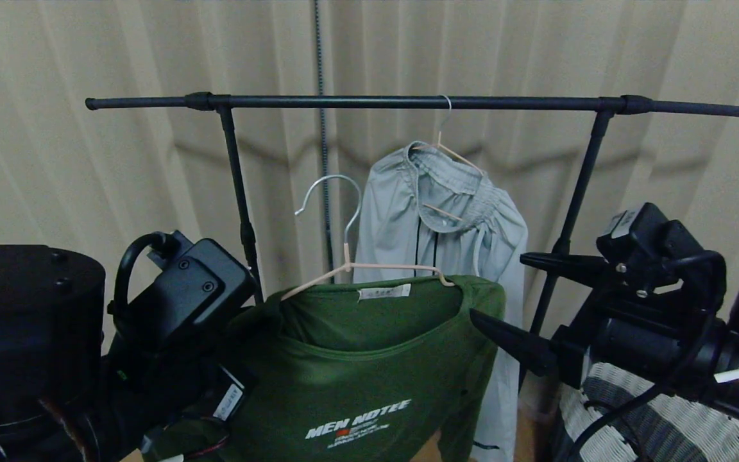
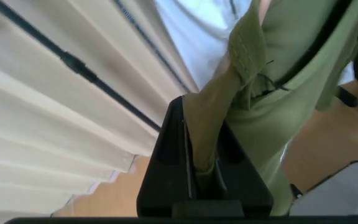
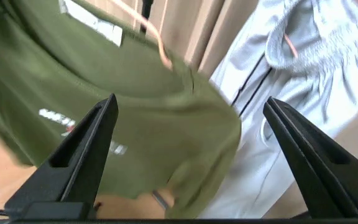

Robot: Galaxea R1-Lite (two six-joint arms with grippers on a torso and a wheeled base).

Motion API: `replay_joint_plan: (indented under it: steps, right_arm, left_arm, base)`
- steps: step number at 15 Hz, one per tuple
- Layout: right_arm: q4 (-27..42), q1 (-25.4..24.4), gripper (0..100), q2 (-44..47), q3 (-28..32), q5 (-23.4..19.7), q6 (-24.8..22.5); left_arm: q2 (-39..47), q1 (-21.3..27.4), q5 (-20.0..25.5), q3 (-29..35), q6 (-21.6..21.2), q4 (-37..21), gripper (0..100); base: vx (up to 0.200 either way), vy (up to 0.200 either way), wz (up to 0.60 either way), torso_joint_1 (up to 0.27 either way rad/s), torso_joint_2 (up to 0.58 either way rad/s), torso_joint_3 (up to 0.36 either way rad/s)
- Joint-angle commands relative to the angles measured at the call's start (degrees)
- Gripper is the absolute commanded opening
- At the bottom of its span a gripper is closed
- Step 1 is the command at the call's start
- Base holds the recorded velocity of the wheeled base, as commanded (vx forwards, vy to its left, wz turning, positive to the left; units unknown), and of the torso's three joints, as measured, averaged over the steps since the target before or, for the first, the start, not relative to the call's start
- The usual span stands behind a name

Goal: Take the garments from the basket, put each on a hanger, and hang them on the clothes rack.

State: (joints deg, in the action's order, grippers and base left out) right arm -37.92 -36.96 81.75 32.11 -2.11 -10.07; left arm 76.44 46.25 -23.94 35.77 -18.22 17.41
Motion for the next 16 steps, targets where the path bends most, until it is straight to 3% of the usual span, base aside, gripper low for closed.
replay_joint_plan:
  steps: [1, 7, 16]
  right_arm:
    - [-0.04, -1.53, 100, 4.56, 2.78, 0.26, -0.3]
    - [-0.22, -1.53, 100, 10.01, 7.88, 1.93, -0.39]
    - [-6.2, -1.18, 100, 13.61, 7.7, 1.93, -0.57]
  left_arm:
    - [-0.32, 1.39, 0.04, -0.44, 0.03, 0.08, 0]
    - [-0.59, 4.46, 0.04, -1.4, -0.5, 1.14, 0]
    - [-3.84, 6.13, 0.56, -3.95, -0.14, 1.22, 0]
  base:
    - [0.0, 0.0, 0.0, 0.0, 0.0, 0.0]
    - [0.0, 0.0, 0.0, 0.0, 0.0, 0.0]
    - [0.0, 0.0, 0.0, 0.0, 0.0, 0.0]
